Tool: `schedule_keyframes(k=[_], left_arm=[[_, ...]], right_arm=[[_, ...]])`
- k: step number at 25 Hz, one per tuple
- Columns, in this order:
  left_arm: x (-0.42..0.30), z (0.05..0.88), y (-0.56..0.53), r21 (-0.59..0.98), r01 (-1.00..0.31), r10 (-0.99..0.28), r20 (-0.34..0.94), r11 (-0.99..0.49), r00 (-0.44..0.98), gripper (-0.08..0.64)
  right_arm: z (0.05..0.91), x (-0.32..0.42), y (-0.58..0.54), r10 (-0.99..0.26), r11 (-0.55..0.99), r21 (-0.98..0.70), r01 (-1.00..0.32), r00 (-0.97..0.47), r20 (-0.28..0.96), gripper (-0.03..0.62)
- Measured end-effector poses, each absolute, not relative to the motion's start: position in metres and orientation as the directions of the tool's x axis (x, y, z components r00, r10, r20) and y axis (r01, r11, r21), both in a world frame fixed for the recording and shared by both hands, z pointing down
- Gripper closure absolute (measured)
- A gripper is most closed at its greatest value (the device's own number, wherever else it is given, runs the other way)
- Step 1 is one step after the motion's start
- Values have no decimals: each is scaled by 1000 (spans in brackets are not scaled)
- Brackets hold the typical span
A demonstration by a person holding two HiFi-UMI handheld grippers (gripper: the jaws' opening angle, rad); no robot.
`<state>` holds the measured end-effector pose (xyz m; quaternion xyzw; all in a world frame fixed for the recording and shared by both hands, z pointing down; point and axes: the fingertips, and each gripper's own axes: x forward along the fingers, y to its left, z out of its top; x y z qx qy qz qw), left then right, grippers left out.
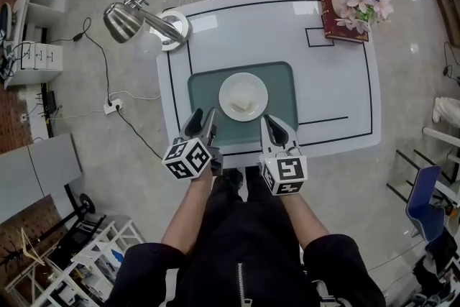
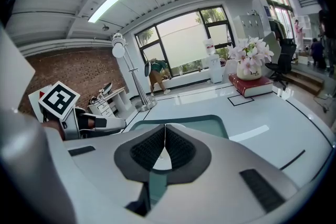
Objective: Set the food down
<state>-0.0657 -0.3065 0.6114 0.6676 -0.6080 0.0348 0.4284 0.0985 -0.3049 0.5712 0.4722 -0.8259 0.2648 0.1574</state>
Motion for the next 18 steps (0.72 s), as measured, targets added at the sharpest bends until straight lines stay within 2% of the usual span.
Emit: schedule_keyframes(k=[4, 7, 18], left_arm=[[-64, 603, -293, 525, -849, -791, 542, 53, 286, 386], [-54, 591, -279, 567, -822, -789, 484, -46, 378, 555], [-68, 546, -216, 483, -847, -812, 388, -223, 435, 555]], right_arm=[[567, 95, -294, -706, 410, -278, -869, -496, 506, 583], [561, 88, -283, -714, 416, -262, -871, -492, 498, 583], [529, 52, -220, -745, 452, -209, -867, -496, 447, 583]])
